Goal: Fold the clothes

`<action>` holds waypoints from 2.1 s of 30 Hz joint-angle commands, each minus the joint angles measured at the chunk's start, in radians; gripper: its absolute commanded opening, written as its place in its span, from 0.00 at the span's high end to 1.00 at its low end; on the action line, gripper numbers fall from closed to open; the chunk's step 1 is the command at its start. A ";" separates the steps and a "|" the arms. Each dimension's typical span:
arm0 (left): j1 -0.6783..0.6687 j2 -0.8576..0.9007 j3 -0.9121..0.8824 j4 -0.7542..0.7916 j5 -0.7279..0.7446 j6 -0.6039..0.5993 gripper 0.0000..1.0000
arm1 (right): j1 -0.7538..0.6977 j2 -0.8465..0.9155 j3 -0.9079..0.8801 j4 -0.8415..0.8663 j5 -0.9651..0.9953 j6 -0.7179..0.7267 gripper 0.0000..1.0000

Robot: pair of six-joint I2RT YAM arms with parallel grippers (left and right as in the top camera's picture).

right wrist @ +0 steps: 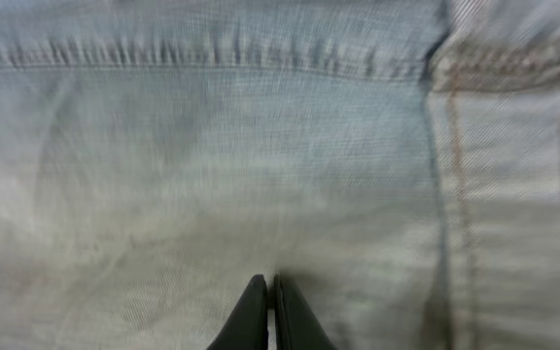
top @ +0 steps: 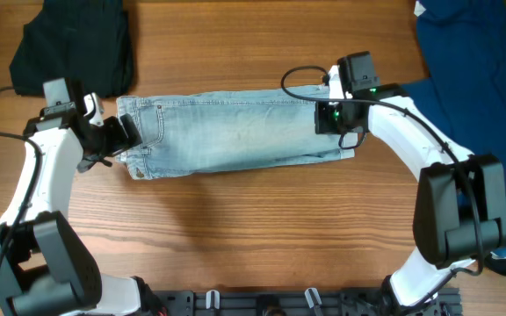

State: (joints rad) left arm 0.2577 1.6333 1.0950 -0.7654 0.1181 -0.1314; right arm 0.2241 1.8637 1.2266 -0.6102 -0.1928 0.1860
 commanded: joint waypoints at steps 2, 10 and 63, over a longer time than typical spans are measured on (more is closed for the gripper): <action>0.060 0.035 0.004 0.013 0.042 0.023 0.00 | 0.026 0.022 -0.031 0.011 0.027 0.031 0.96; 0.068 0.037 0.004 0.024 0.042 0.023 0.00 | 0.020 0.087 -0.122 0.050 0.108 0.079 0.96; 0.239 0.082 0.010 0.103 0.405 0.286 0.00 | -0.082 0.216 -0.008 0.143 0.070 -0.003 0.96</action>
State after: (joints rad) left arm 0.5190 1.6958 1.0988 -0.6769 0.4709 0.0971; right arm 0.1402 1.9953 1.2400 -0.4728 -0.1371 0.1963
